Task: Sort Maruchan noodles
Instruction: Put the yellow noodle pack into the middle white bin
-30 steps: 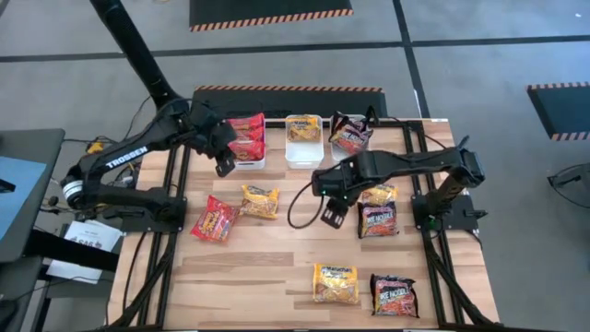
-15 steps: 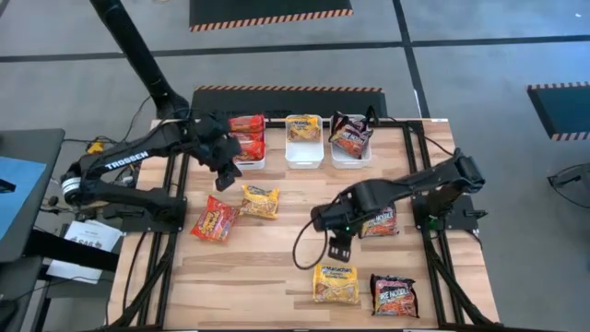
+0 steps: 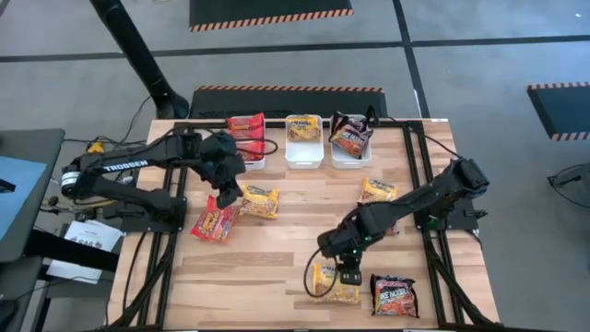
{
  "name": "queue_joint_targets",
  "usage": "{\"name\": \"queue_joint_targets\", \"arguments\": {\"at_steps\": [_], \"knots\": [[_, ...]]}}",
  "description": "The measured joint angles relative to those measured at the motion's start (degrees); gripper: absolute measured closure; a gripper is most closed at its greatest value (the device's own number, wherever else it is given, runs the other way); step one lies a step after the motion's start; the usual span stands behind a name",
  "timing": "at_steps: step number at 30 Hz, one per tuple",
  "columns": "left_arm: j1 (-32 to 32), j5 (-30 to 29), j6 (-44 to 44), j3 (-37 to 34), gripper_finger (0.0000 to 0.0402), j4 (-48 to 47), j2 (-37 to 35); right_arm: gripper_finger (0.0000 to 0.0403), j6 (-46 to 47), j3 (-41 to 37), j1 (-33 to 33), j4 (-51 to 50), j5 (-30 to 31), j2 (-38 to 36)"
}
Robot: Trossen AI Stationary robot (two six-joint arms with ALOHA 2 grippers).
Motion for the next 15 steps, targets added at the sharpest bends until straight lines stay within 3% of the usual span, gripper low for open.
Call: {"name": "queue_joint_targets", "arguments": {"at_steps": [8,15], "knots": [[-4.53,-4.6,-5.32,0.0,0.0401,0.02,-0.01,0.0177,0.11,-5.31,3.02,4.98,7.33,0.07],[-6.89,-7.74,-7.84,0.0,0.0401,1.0,0.0,0.0177,0.17,-8.42,2.92,10.27,7.78,0.04]]}}
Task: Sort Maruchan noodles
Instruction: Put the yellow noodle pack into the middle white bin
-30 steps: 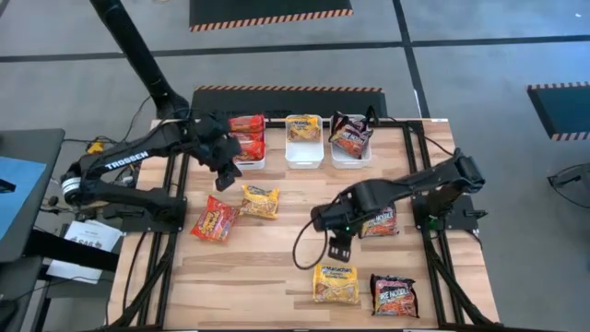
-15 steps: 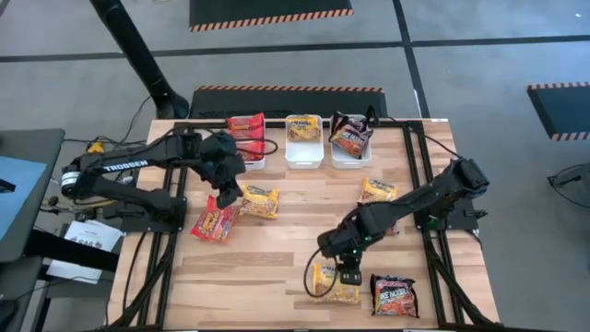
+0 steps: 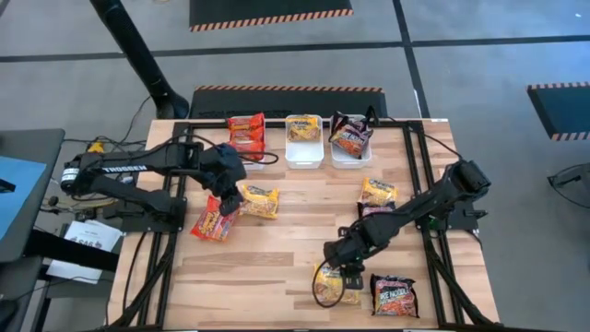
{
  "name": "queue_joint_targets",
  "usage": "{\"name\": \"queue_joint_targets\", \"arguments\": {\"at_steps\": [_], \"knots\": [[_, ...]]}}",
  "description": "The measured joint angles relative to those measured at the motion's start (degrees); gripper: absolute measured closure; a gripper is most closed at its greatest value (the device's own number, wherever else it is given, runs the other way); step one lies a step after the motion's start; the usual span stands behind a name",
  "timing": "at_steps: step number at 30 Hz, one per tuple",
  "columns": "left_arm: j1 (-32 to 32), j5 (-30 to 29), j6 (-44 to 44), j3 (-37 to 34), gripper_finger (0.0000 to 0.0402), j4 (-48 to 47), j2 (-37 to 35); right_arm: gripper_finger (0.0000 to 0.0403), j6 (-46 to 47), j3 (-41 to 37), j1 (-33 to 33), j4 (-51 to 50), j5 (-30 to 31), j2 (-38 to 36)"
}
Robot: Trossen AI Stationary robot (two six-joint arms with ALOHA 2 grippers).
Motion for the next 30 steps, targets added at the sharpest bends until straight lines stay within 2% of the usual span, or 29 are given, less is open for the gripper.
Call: {"name": "queue_joint_targets", "arguments": {"at_steps": [3,10,22,26,30], "knots": [[-0.44,-0.04,-0.8,0.0,0.0401,1.62,-0.02,0.0177,1.8,-1.76,-0.16,2.81,-0.09,0.0],[-0.45,-0.22,-0.84,0.0,0.0401,2.77,0.0,0.0177,2.55,-2.71,-0.12,2.24,-0.43,1.48],[-0.45,-1.44,-0.21,0.02,0.0401,4.06,0.02,0.0181,7.28,-2.21,0.45,6.75,-7.95,9.98],[-0.45,-1.46,0.18,0.02,0.0401,4.05,0.02,0.0217,10.8,-2.16,0.47,7.09,-8.98,11.07],[-0.45,-1.46,1.45,0.02,0.0401,4.03,0.02,0.0291,13.48,-2.16,0.44,7.46,-10.03,11.52]]}}
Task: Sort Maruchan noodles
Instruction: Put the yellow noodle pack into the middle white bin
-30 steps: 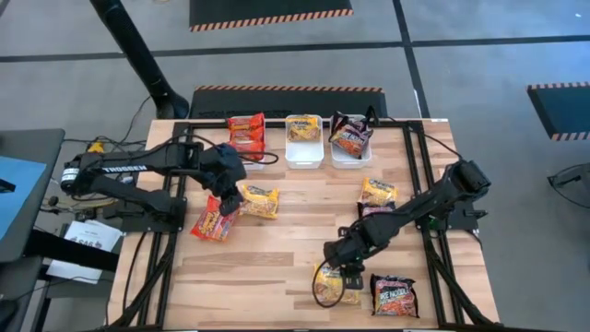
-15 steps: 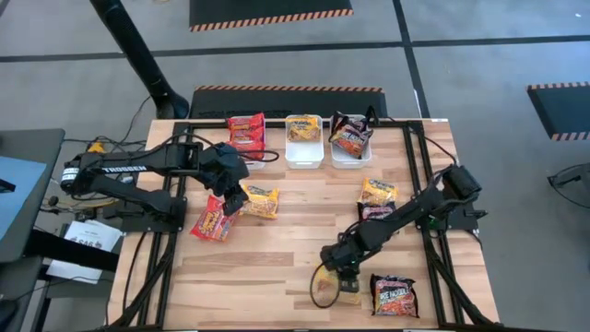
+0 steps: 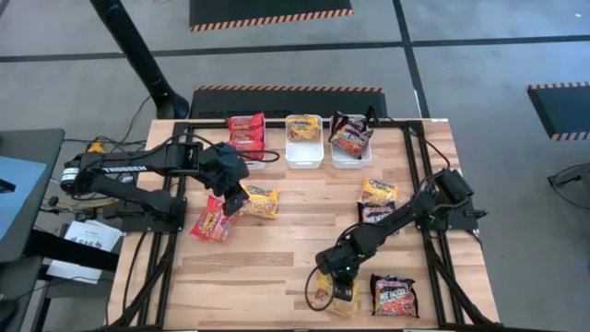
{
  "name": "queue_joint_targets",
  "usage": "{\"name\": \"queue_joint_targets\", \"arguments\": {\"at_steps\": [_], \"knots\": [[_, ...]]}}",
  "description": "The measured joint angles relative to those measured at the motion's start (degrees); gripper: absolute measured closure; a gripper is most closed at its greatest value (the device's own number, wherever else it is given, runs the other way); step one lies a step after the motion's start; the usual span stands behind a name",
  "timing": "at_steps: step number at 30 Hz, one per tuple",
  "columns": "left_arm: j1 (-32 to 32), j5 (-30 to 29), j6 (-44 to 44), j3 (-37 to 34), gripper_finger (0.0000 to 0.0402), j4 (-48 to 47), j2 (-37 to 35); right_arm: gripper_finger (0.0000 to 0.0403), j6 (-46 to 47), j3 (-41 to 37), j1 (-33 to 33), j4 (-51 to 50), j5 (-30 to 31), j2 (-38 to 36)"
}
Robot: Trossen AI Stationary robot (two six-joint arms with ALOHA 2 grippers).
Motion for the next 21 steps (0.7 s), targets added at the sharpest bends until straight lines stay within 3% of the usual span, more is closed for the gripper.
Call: {"name": "queue_joint_targets", "arguments": {"at_steps": [4,6,21], "knots": [[0.02,-0.84,0.22,0.0,0.0401,0.0,0.0,0.037,0.72,-0.09,-0.64,0.91,-0.75,-0.11],[0.02,-1.37,0.27,0.0,0.0401,-0.06,0.0,0.0392,0.32,-0.17,-0.86,0.51,-0.37,-0.67],[0.06,-3.59,2.1,0.0,0.0401,-0.12,0.0,0.0399,-10.74,9.9,-11.14,-17.14,15.67,-10.38]]}}
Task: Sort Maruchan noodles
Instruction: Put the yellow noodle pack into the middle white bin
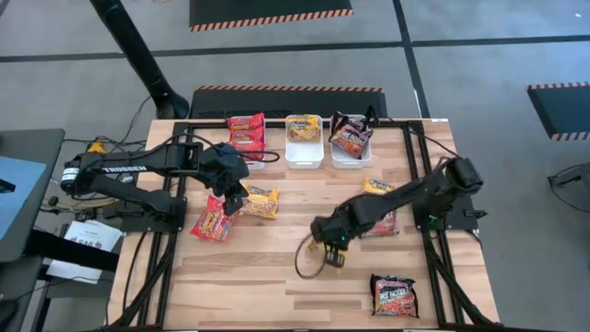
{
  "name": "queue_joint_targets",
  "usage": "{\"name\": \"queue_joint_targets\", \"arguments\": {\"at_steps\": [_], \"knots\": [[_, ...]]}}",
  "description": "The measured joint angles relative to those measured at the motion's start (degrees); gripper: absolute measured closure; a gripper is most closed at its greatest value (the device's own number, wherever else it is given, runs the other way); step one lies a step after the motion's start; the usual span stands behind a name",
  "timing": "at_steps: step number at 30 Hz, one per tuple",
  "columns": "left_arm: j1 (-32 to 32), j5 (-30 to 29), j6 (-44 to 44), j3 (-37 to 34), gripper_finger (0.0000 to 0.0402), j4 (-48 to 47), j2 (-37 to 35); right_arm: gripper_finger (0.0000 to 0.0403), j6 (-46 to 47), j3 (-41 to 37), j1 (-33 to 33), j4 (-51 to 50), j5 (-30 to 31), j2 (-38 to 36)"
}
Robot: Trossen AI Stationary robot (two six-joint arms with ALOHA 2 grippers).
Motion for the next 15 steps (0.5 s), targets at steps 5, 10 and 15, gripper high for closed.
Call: {"name": "queue_joint_targets", "arguments": {"at_steps": [5,10,15], "knots": [[0.12,-4.13,2.06,0.0,0.0401,0.01,0.0,0.0399,-4.8,3.69,-5.76,-1.42,3.99,-1.85],[0.38,-6.4,4.86,-0.02,0.0401,0.03,0.02,0.04,-10.89,7.84,-11.26,-1.79,5.09,-1.99],[1.85,-6.75,5.47,-0.02,0.0401,0.06,0.0,0.04,-16.01,10.81,-16.91,-2.57,8.61,-1.99]]}}
